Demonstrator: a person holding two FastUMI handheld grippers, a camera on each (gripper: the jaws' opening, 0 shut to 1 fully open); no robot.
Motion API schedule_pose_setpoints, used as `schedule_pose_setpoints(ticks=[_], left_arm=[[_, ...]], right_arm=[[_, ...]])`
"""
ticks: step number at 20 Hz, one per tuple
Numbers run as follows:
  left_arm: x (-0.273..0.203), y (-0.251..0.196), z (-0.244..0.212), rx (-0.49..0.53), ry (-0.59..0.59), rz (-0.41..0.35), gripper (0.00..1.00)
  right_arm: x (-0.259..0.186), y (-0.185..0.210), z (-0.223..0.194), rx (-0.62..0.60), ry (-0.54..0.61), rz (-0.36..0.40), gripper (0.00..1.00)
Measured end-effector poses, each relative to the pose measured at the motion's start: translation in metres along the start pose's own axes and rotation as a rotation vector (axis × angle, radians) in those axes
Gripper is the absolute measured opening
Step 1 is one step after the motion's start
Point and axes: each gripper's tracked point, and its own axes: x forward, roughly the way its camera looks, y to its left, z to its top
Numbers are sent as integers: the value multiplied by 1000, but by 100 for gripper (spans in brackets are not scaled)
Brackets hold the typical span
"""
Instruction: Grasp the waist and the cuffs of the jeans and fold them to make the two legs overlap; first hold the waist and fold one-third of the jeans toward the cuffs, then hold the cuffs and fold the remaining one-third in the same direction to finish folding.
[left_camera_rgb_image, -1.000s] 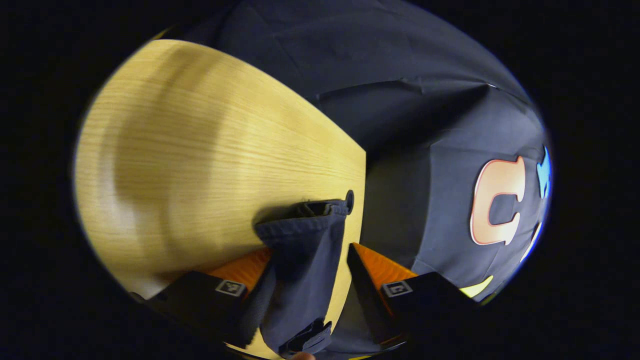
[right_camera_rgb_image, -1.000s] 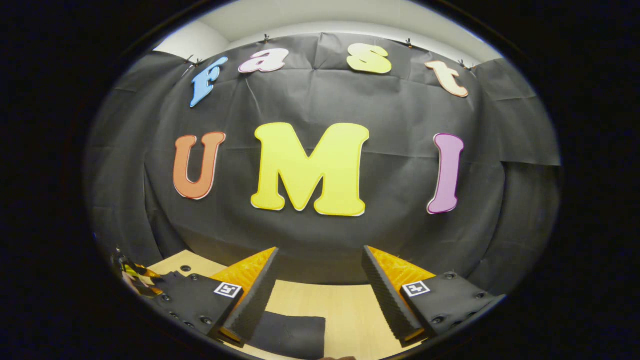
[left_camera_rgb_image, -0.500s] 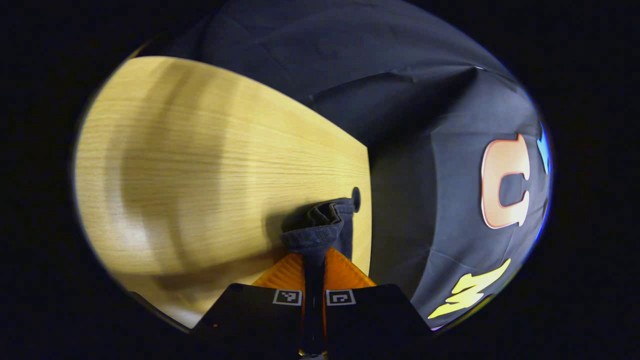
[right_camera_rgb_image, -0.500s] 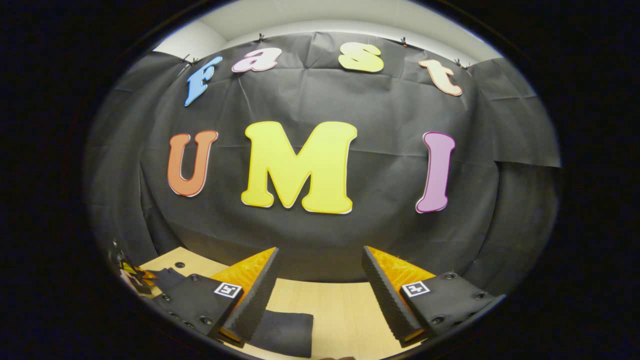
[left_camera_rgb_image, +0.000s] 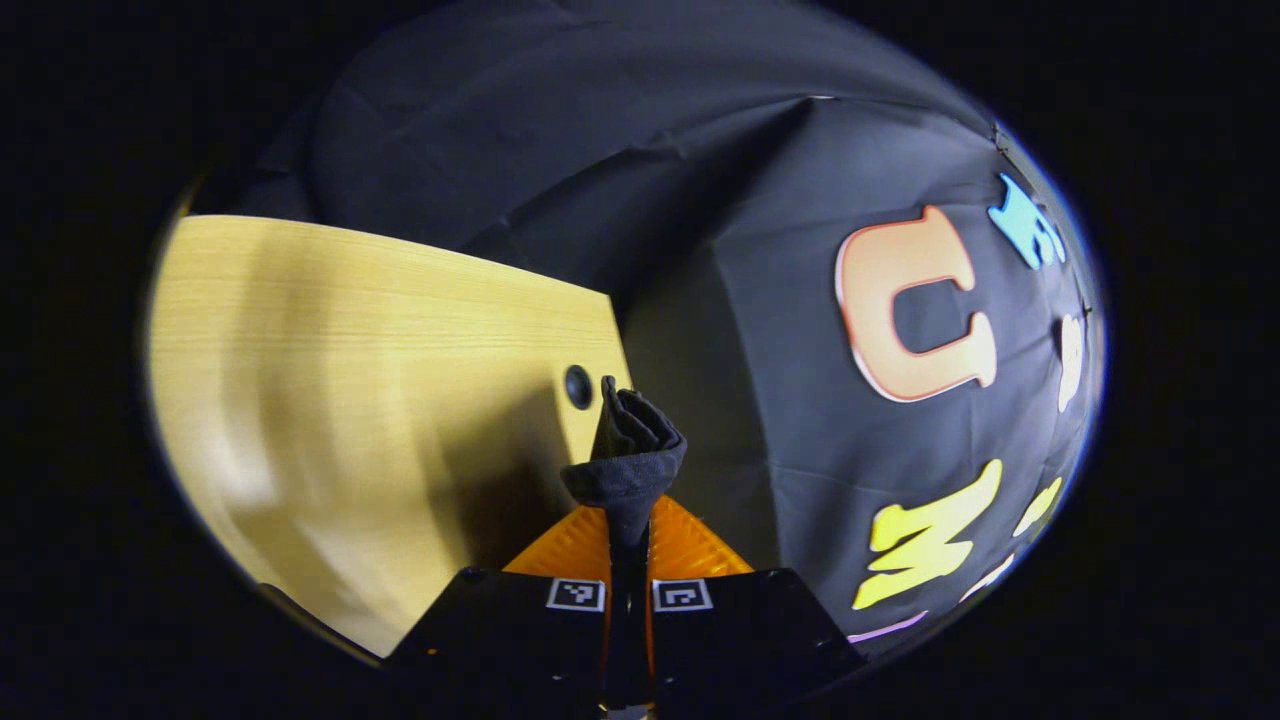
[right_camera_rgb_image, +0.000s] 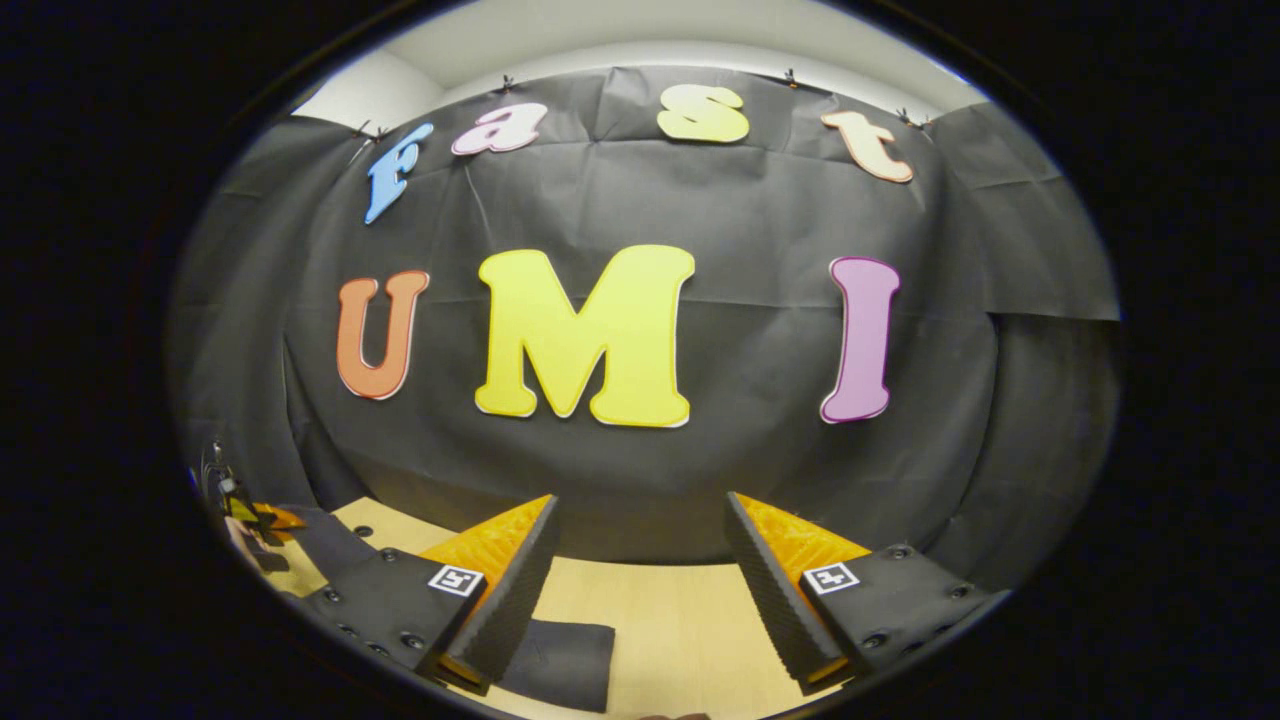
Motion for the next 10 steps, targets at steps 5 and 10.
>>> schedule_pose_setpoints(ticks=[5,10], left_arm=[[-19,-58,-40,40,-16,-97,4],[-37,-97,-90,180,-22,-138,3]], right_arm=[[1,-33,-5,1,3,16,97],[6,-61,-10,15,2,43,99]])
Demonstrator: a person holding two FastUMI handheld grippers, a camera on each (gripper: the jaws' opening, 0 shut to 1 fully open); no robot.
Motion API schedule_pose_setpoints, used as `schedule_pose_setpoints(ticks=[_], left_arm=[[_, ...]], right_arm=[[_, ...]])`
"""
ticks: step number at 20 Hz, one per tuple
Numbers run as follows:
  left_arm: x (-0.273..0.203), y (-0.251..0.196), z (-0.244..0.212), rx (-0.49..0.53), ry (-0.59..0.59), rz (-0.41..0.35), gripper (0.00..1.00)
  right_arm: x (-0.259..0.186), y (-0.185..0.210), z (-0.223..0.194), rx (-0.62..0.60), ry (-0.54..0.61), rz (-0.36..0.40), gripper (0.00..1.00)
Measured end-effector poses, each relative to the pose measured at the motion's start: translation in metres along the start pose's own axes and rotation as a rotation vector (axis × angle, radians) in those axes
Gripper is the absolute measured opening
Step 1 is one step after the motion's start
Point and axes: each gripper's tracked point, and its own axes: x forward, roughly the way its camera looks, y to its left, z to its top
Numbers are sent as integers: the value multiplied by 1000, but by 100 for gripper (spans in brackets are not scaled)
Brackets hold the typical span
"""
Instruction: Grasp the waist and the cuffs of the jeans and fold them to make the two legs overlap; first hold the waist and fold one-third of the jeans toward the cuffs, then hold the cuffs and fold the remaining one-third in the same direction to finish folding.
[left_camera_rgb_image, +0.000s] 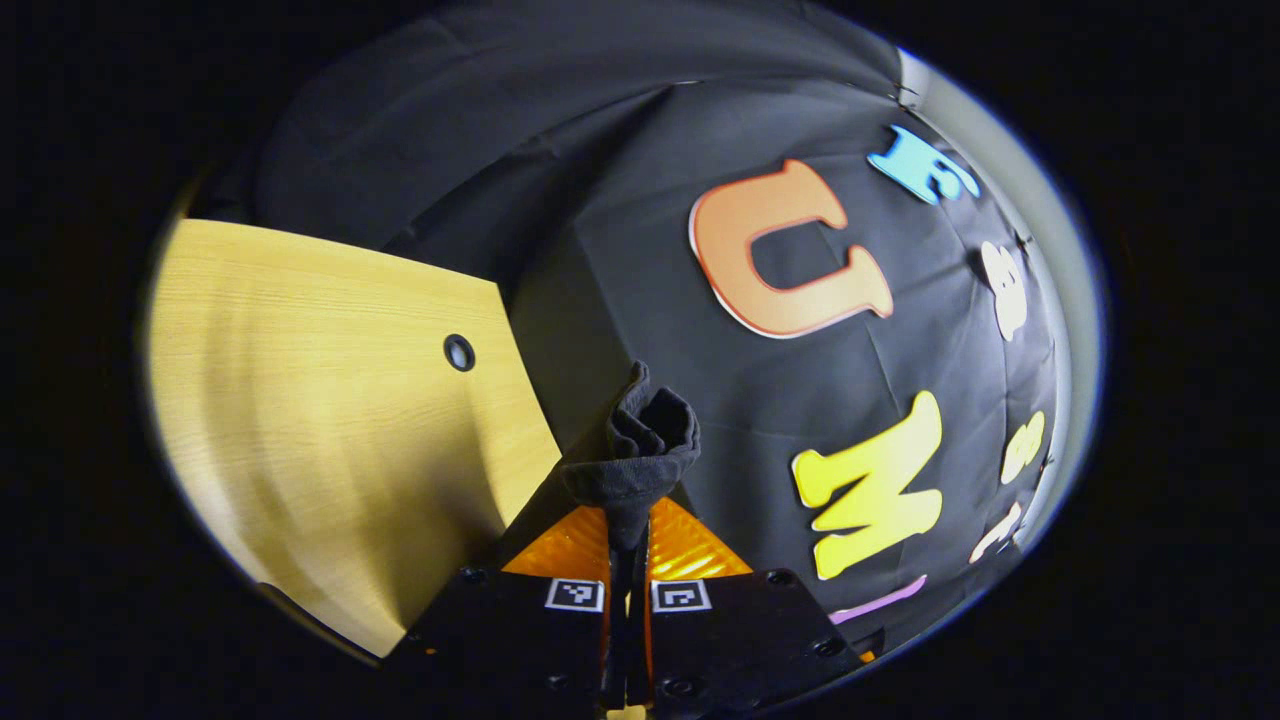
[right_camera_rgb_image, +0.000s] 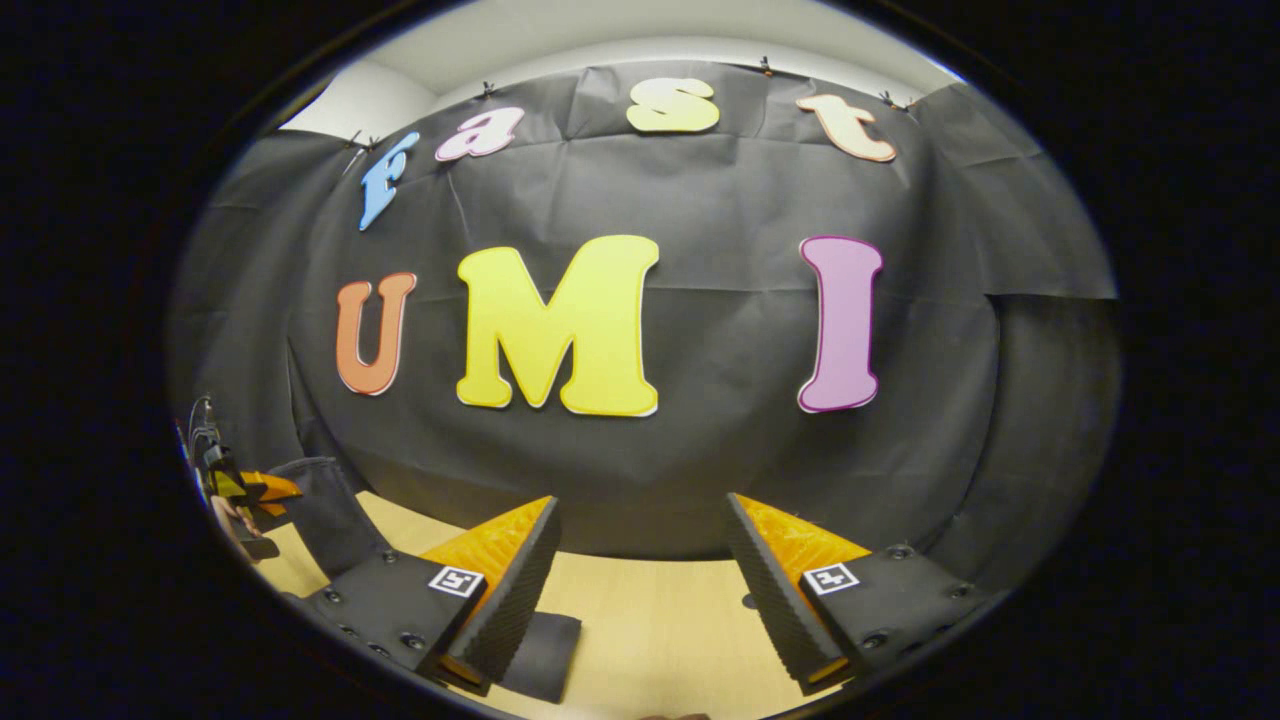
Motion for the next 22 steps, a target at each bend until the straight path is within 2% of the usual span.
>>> schedule_pose_setpoints(ticks=[7,12,16,17,19,22], left_arm=[[-5,-53,-80,370,40,-44,4],[-12,-68,-134,646,44,-75,3],[-3,-59,-169,849,42,-83,4],[-1,-55,-177,904,44,-85,4],[10,-37,-200,1009,55,-100,4],[29,1,-228,1166,95,-118,3]], right_arm=[[5,-23,-7,4,-5,34,97],[6,-32,-8,70,-5,44,97],[3,-36,-5,108,-14,43,97],[3,-38,-4,116,-15,40,100],[-1,-39,2,137,-28,37,97],[-4,-39,6,143,-49,28,100]])
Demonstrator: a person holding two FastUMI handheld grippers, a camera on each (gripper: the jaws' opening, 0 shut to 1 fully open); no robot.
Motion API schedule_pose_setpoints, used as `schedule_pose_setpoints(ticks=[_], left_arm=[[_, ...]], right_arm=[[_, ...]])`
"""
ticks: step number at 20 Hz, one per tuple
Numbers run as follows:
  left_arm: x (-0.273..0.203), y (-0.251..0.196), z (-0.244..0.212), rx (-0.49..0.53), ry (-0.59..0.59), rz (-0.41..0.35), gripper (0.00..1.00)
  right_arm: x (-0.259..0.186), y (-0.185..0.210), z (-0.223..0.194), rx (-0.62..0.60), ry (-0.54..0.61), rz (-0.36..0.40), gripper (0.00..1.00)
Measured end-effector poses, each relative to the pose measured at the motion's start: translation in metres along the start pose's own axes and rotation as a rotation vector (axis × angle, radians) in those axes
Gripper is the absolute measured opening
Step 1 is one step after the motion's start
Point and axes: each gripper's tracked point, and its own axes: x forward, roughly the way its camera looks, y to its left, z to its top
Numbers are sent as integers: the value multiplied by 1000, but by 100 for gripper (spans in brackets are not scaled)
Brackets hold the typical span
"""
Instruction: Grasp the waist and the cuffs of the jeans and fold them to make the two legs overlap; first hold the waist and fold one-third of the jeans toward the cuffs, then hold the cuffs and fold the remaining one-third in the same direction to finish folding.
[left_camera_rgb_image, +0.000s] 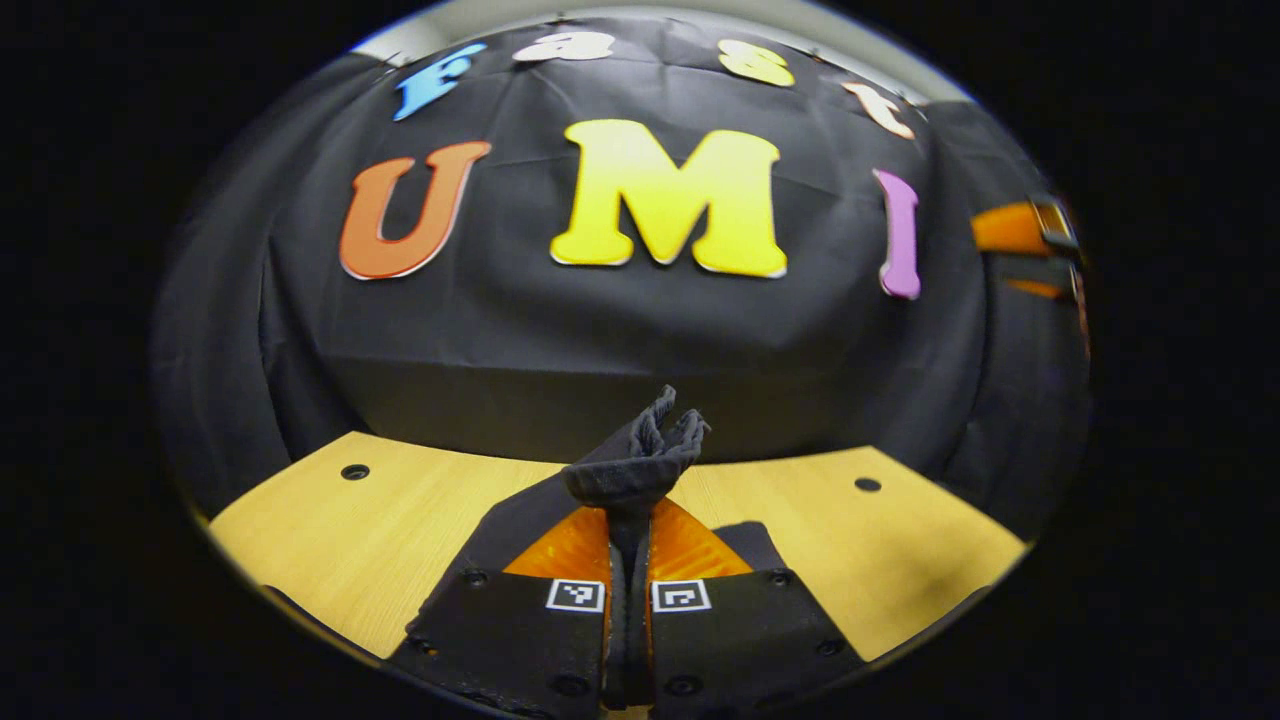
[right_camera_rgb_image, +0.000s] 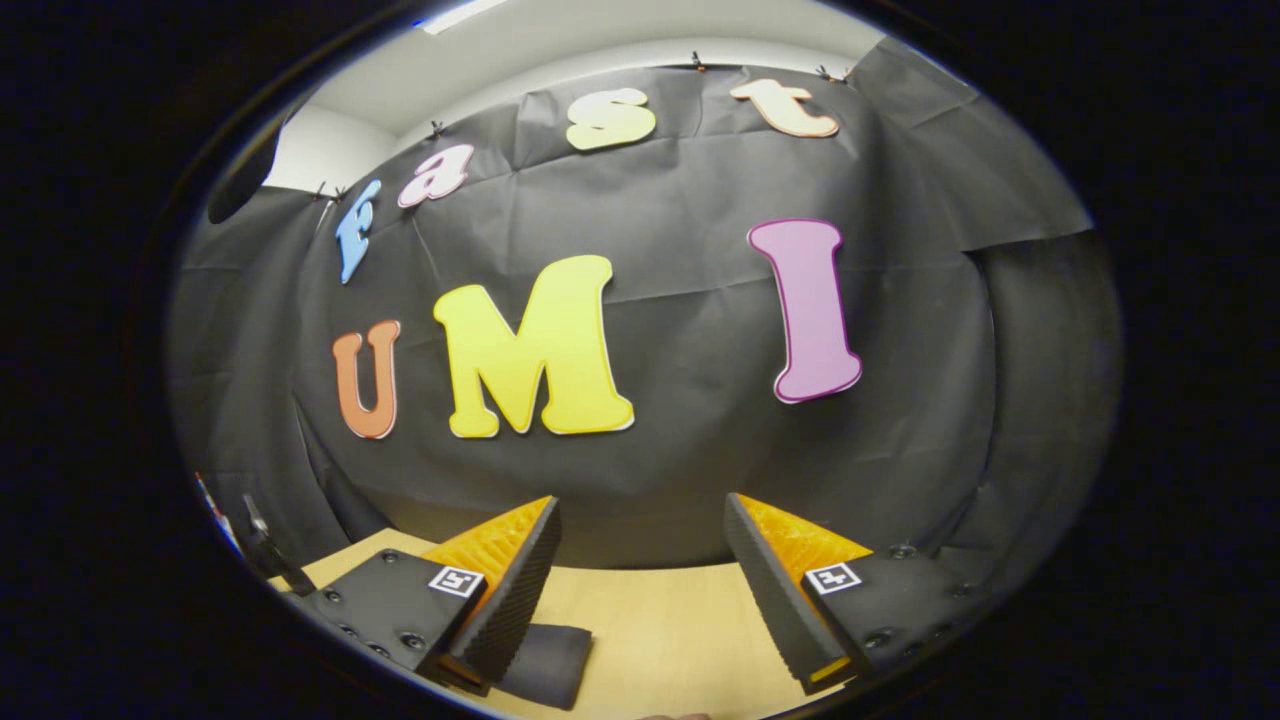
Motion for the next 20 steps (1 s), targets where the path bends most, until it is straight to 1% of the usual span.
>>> schedule_pose_setpoints(ticks=[2,3,6,7,8,9,10,11,12,13,14,15,16,20], left_arm=[[7,2,-28,62,33,-18,4],[8,-2,-37,79,54,-26,4],[8,-24,-65,139,114,-53,4],[5,-28,-71,156,127,-59,4],[4,-29,-75,168,134,-61,4],[4,-30,-78,182,137,-63,4],[6,-30,-78,195,134,-67,4],[5,-36,-79,204,138,-82,6],[4,-40,-81,209,148,-93,10],[2,-42,-85,224,162,-96,39],[-10,-46,-77,243,148,-97,68],[-7,-51,-73,246,133,-106,98],[-11,-57,-65,231,116,-119,98],[-32,-61,-18,175,49,-122,99]], right_arm=[[-1,0,0,-4,-3,-1,100],[-2,-1,0,-3,-4,-2,97],[-3,-5,2,16,-7,-8,100],[-2,-7,1,23,-5,-10,100],[-3,-8,-1,29,-1,-10,97],[-3,-9,-2,35,2,-10,100],[-2,-10,-2,43,4,-11,97],[-3,-11,-3,53,5,-11,97],[-3,-11,-2,59,5,-12,97],[-3,-12,-5,61,8,-14,97],[-5,-12,-5,59,11,-16,100],[-5,-13,-6,55,12,-19,100],[-8,-13,-4,51,10,-23,97],[-20,-15,4,58,-9,-40,97]])
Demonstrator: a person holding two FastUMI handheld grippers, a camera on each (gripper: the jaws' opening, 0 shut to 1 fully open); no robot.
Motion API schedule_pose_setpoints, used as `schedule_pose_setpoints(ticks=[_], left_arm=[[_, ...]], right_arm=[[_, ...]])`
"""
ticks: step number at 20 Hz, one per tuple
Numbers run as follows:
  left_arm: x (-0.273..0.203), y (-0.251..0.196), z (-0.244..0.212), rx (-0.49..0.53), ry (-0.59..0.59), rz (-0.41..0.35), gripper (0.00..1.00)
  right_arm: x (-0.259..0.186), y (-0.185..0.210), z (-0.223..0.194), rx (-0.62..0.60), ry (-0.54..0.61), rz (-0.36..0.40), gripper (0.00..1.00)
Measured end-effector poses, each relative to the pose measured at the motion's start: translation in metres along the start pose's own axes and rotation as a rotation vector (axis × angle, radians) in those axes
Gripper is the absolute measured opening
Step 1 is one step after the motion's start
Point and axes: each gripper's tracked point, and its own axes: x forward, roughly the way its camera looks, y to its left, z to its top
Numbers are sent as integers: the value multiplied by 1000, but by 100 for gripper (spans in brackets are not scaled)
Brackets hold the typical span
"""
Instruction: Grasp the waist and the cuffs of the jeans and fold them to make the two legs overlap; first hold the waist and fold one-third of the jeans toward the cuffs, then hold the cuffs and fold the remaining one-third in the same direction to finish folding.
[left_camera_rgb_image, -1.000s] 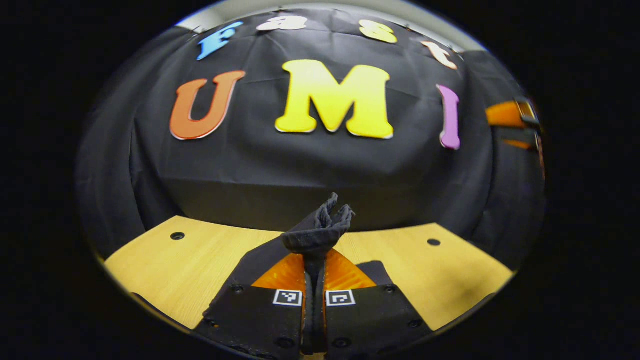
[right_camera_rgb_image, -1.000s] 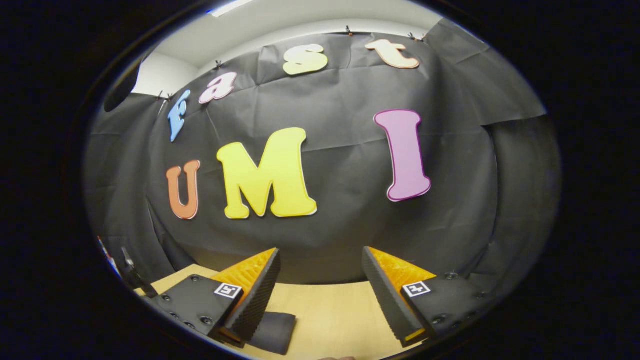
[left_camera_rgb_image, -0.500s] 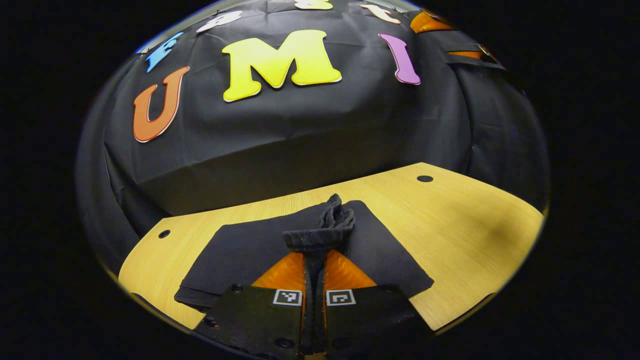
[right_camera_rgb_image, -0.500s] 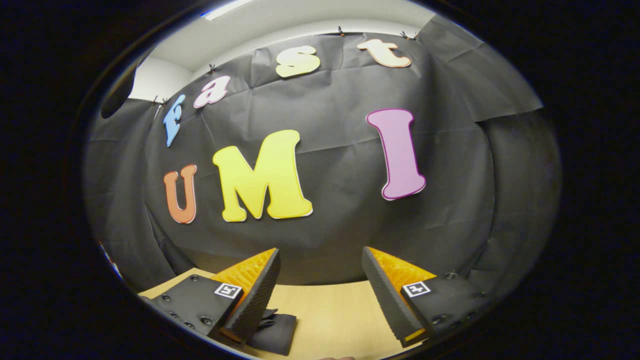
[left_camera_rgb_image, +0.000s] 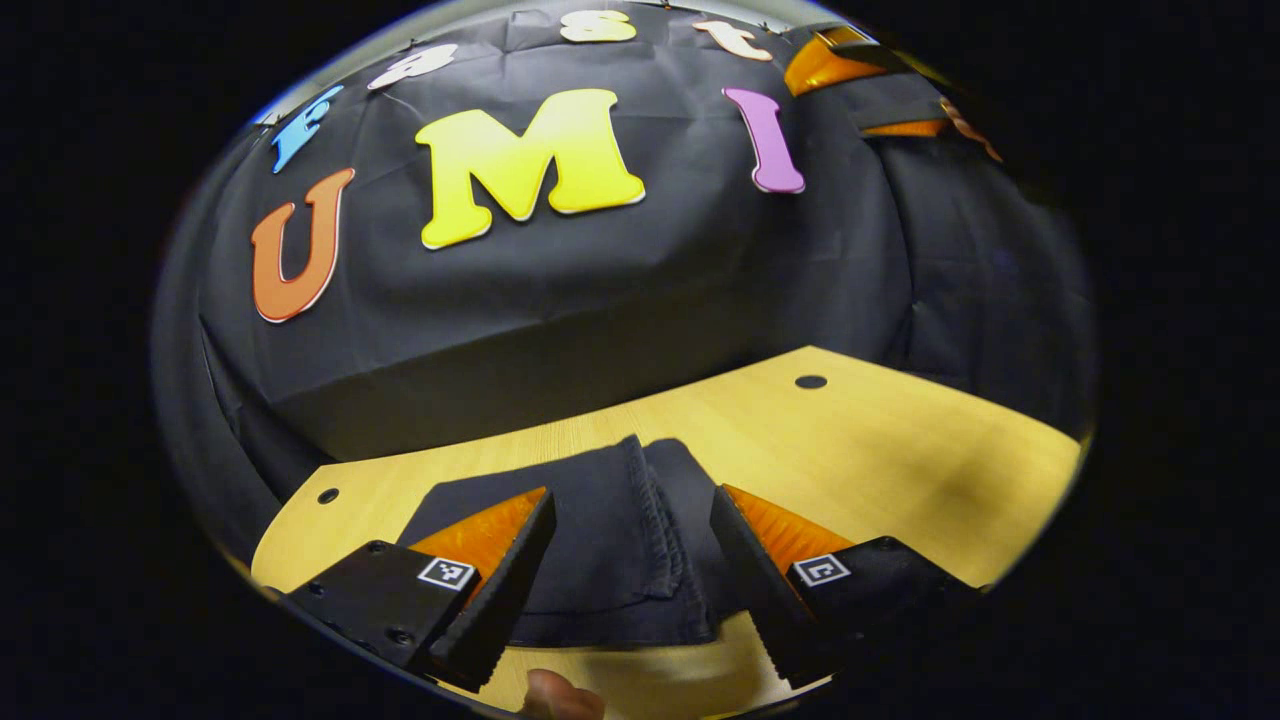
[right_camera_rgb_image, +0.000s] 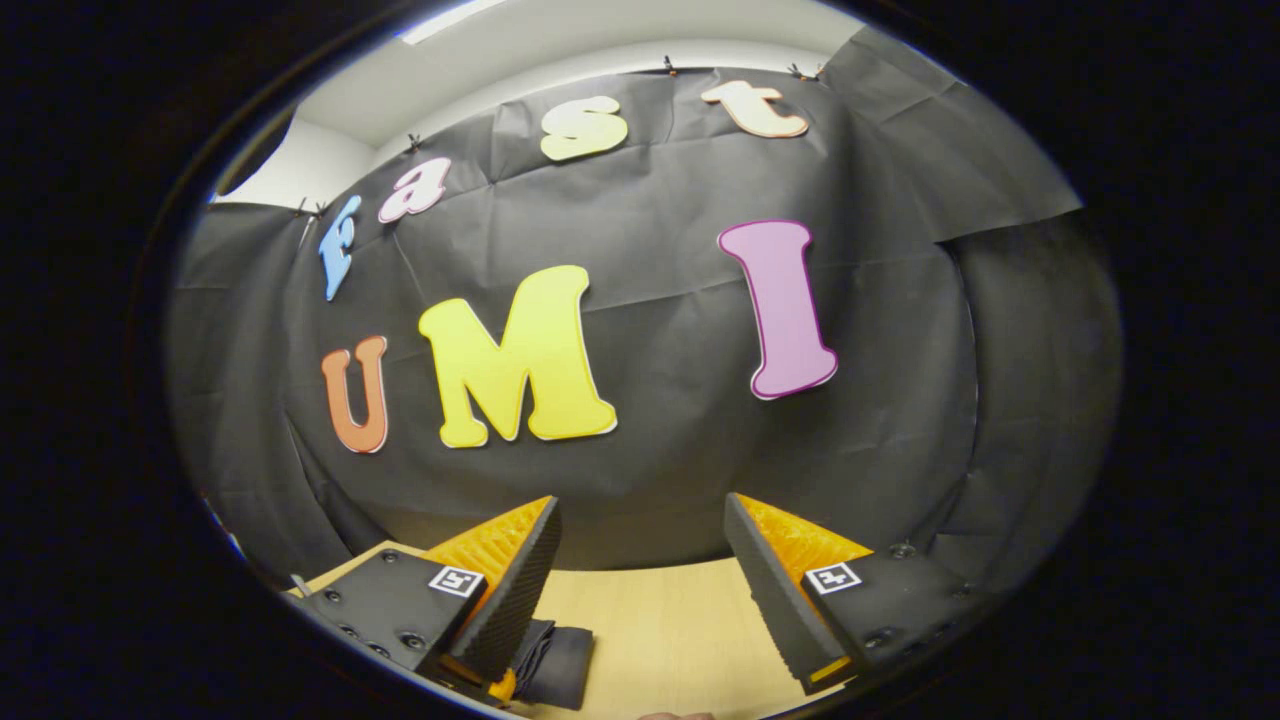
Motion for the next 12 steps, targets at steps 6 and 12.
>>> schedule_pose_setpoints(ticks=[6,12], left_arm=[[-36,43,72,-91,-110,26,99],[-102,149,128,-191,-214,157,99]], right_arm=[[-27,36,6,-10,-34,-1,97],[-63,100,-6,-44,-59,5,100]])
